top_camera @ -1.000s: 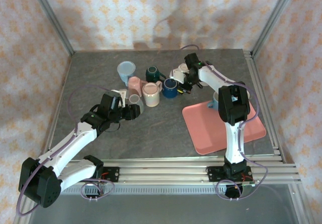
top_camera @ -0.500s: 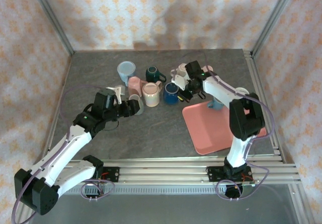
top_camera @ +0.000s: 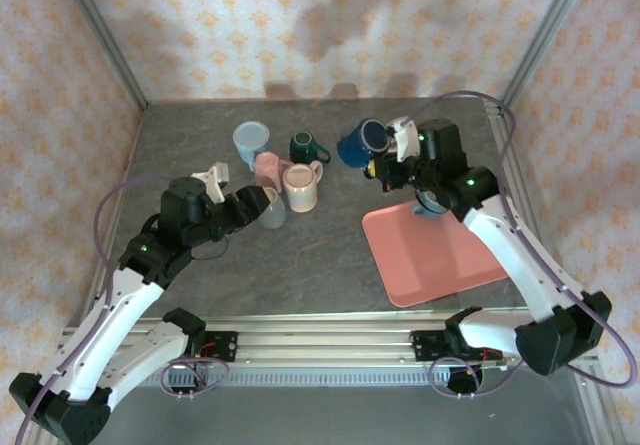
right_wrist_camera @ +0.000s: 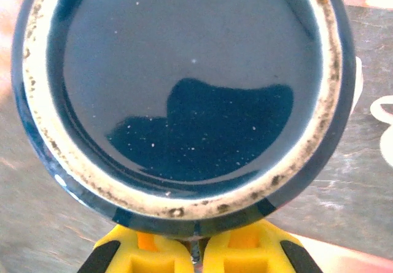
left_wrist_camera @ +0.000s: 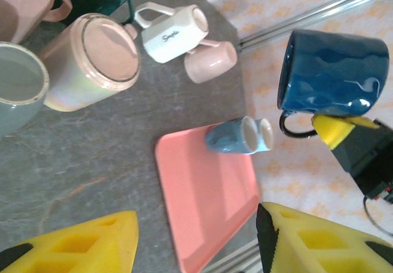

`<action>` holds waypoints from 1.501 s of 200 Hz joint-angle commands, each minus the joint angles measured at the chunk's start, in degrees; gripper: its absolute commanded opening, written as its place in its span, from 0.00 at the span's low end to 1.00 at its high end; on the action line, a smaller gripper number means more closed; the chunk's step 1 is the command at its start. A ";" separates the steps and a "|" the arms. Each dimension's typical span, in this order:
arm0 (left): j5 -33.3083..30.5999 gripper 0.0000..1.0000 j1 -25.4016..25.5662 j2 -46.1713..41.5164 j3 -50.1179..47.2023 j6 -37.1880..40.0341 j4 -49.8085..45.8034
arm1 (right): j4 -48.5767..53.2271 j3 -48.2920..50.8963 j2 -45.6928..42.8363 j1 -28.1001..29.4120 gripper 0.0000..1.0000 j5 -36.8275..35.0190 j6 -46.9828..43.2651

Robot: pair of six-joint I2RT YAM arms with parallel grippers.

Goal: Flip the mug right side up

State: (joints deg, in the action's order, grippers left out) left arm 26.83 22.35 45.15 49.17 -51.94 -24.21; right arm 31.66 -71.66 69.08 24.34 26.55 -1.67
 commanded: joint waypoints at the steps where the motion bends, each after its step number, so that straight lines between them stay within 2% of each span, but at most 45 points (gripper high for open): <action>1: 1.02 0.54 -0.43 -1.58 2.77 -7.69 0.96 | -3.19 -4.03 -0.96 0.19 0.00 3.52 19.25; 17: 0.98 0.53 -0.29 -2.26 3.00 -10.85 0.81 | -4.50 -4.88 -0.96 0.68 0.00 6.22 25.45; 37: -0.15 0.52 -0.29 -3.09 2.49 -16.17 0.45 | -5.95 -5.80 -0.96 1.79 0.00 6.06 29.96; 73: -1.25 0.50 -0.29 -4.01 -1.26 -26.74 5.52 | -10.39 -5.34 -0.96 2.30 0.00 6.50 39.64; 120: -1.05 0.50 -0.29 -3.84 -3.86 -33.42 11.51 | -16.97 -3.09 -0.85 4.63 0.00 5.11 49.75; 186: -3.78 0.45 0.32 -5.36 -6.51 -40.86 18.18 | -25.22 -2.45 2.18 11.08 0.00 0.38 57.16; 227: -5.96 0.45 0.68 -7.91 -8.92 -44.30 21.12 | -29.68 -2.79 4.63 14.43 0.00 -2.46 61.58; 273: -9.07 0.45 2.02 -8.50 -10.23 -46.29 25.03 | -31.43 -5.07 8.02 17.02 0.00 -2.21 63.84; 300: -9.94 0.47 3.01 -6.01 -9.43 -47.65 27.40 | -32.07 -5.99 9.32 17.85 0.00 -1.50 64.03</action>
State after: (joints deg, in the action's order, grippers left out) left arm 19.29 24.49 37.67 39.38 -97.56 -1.80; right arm 7.40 -73.82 78.67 41.45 25.45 61.76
